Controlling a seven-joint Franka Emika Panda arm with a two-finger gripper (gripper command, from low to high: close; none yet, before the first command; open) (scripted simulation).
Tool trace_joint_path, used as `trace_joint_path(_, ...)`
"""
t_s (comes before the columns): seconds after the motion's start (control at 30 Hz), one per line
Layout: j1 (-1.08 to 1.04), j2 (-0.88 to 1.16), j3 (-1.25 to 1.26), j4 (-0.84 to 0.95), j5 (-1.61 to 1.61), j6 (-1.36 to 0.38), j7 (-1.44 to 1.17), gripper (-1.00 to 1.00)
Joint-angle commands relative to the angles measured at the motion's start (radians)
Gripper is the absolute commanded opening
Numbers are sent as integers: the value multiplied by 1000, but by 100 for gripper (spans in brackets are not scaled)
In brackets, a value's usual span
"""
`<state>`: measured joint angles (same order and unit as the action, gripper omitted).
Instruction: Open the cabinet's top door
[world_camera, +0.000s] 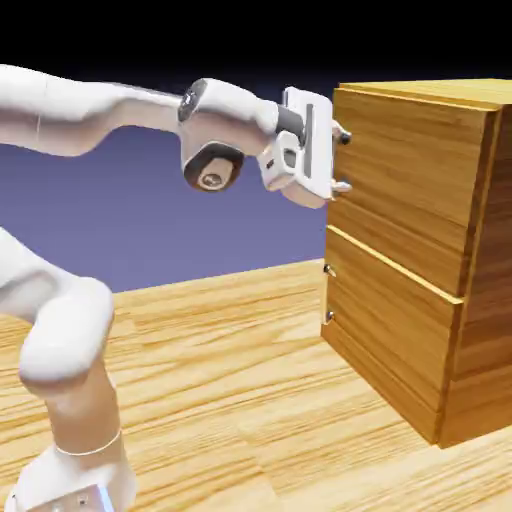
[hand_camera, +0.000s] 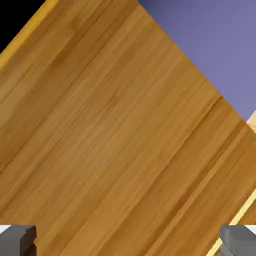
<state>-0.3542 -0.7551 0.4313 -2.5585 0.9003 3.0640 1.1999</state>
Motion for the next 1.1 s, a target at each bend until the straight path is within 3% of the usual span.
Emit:
trace_joint_path(0.0, -18, -9, 21, 12, 44, 1, 22, 0)
trace_joint_path(1.07, -584, -295, 688, 401, 1435, 43, 732, 0)
